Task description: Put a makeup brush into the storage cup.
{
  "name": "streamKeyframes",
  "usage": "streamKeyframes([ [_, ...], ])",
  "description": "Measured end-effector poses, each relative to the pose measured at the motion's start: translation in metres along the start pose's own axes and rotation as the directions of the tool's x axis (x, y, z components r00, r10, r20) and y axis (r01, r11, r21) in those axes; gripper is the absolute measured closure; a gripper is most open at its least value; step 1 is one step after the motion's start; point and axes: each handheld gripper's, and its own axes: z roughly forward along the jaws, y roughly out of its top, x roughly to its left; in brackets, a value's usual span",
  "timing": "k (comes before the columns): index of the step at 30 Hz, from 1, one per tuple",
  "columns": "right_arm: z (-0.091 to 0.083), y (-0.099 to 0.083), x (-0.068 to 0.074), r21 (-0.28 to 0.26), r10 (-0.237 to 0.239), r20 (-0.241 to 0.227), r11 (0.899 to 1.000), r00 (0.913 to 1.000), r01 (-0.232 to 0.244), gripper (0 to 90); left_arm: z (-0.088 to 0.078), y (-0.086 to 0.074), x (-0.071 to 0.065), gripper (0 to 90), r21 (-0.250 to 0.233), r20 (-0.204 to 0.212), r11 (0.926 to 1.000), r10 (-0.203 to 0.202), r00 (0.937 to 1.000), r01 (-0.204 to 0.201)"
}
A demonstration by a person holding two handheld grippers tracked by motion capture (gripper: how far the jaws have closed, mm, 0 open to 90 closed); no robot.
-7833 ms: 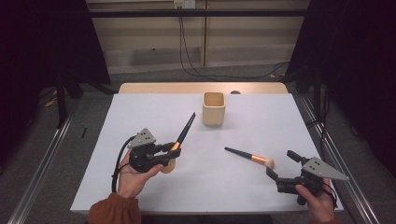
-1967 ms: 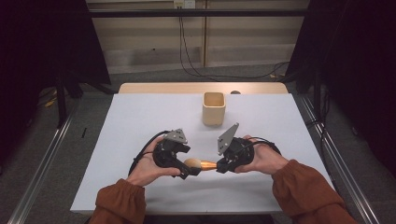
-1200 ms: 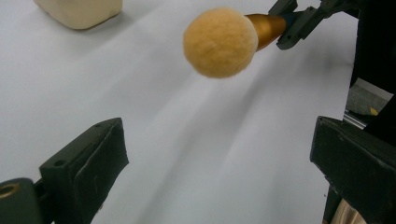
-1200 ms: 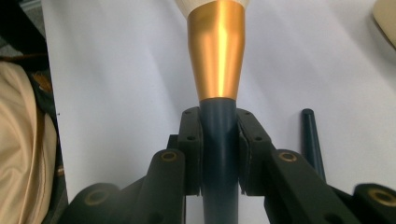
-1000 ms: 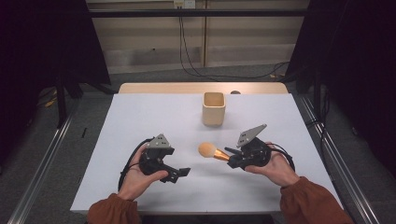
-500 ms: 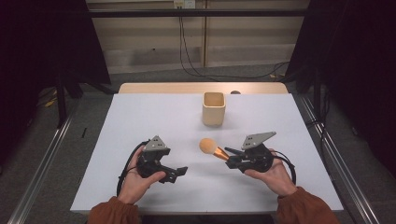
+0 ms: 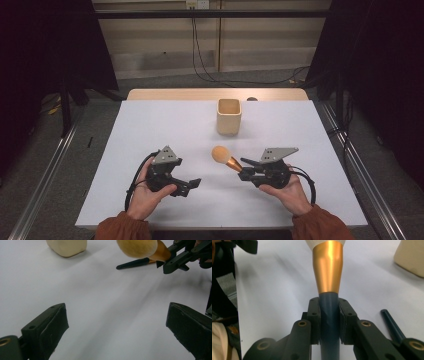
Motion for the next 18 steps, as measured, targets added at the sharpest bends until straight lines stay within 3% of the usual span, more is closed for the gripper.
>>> streamKeyframes([
  [6,0.0009,-0.0043,0.0005,-0.082,0.008,-0.010,0.997,0.9999,-0.008,75.2,0.0012,-0.0011,-0.0013,3.7,-0.014,-0.009,0.9999,0.007,0.9999,-0.007],
  [13,-0.0013,-0.0067,0.0000,-0.169,0.003,-0.007,0.986,1.0000,-0.004,75.2,0.0005,-0.0013,-0.0023,3.7,-0.027,-0.008,0.9996,0.011,0.9999,-0.011],
  [16,-0.0012,-0.0062,0.0020,-0.186,-0.010,-0.013,0.982,0.9999,0.007,75.2,0.0000,-0.0015,-0.0020,3.7,-0.028,-0.015,0.9995,0.017,0.9997,-0.017],
  [18,-0.0007,-0.0059,0.0040,-0.190,-0.017,-0.018,0.982,0.9997,0.013,75.2,-0.0005,-0.0021,-0.0014,3.7,-0.042,0.013,0.9991,-0.007,0.9999,0.008],
])
